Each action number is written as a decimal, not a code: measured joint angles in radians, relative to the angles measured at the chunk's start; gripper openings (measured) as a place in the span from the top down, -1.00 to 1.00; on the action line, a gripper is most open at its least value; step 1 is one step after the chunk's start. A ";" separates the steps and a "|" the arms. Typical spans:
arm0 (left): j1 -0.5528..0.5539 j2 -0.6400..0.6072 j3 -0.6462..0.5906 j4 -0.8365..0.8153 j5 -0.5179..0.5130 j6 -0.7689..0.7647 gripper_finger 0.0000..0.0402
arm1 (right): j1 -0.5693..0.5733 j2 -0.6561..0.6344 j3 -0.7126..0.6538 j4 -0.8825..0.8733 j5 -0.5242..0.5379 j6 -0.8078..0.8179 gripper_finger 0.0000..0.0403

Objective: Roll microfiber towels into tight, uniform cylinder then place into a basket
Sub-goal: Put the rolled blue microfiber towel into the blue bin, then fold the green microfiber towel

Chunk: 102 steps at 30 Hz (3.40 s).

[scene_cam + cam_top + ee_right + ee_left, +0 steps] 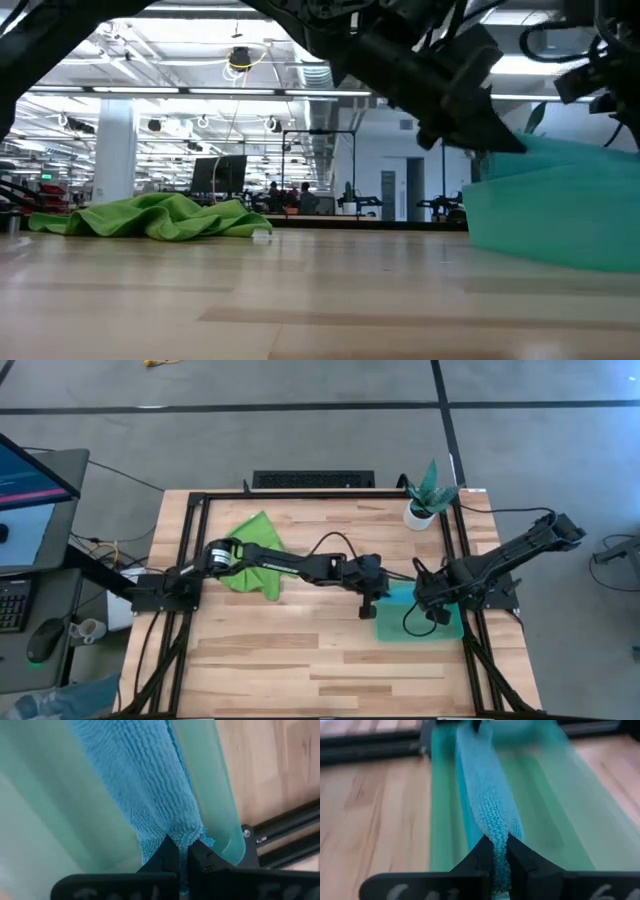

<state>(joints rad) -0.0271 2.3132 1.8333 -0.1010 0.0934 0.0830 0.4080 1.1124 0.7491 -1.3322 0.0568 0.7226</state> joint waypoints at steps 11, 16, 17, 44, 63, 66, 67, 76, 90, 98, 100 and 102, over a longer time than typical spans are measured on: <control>-0.034 0.036 -0.001 0.006 0.052 -0.081 0.96 | 0.087 0.031 0.004 0.056 -0.095 0.108 0.91; -0.056 0.037 -0.001 -0.007 0.068 -0.098 0.96 | 0.129 0.077 0.004 0.124 -0.165 0.159 0.92; -0.062 0.037 -0.001 -0.010 0.068 -0.104 0.96 | 0.138 0.090 0.004 0.138 -0.176 0.169 0.92; -0.099 0.037 -0.004 -0.036 0.075 -0.105 0.63 | 0.189 0.185 -0.001 0.110 -0.377 0.283 0.91; -0.073 0.037 0.109 -0.151 0.048 0.009 0.45 | 0.194 0.185 0.001 0.203 -0.361 0.248 0.90; -0.073 0.037 0.124 -0.171 0.048 0.034 0.44 | 0.193 0.185 0.001 0.204 -0.359 0.247 0.89; -0.073 0.037 0.127 -0.185 0.048 0.039 0.44 | 0.193 0.185 0.001 0.204 -0.358 0.246 0.90; -0.072 0.037 0.137 -0.245 0.046 0.056 0.44 | 0.193 0.185 0.002 0.207 -0.318 0.253 0.59; -0.070 0.037 0.137 -0.246 0.045 0.087 0.44 | 0.194 0.183 0.003 0.116 -0.347 0.354 -0.07; -0.044 -0.070 0.136 -0.452 0.037 0.085 0.44 | 0.223 0.176 0.066 0.061 -0.313 0.351 0.02; -0.041 -0.095 0.136 -0.510 0.039 0.069 0.44 | 0.228 0.176 0.110 0.053 -0.274 0.351 0.06; -0.041 -0.126 0.125 -0.535 0.053 0.059 0.44 | 0.232 0.176 0.160 0.053 -0.212 0.344 0.11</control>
<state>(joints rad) -0.0681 2.1870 1.9581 -0.6357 0.1459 0.1425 0.6402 1.2881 0.9090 -1.2797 -0.1552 1.0670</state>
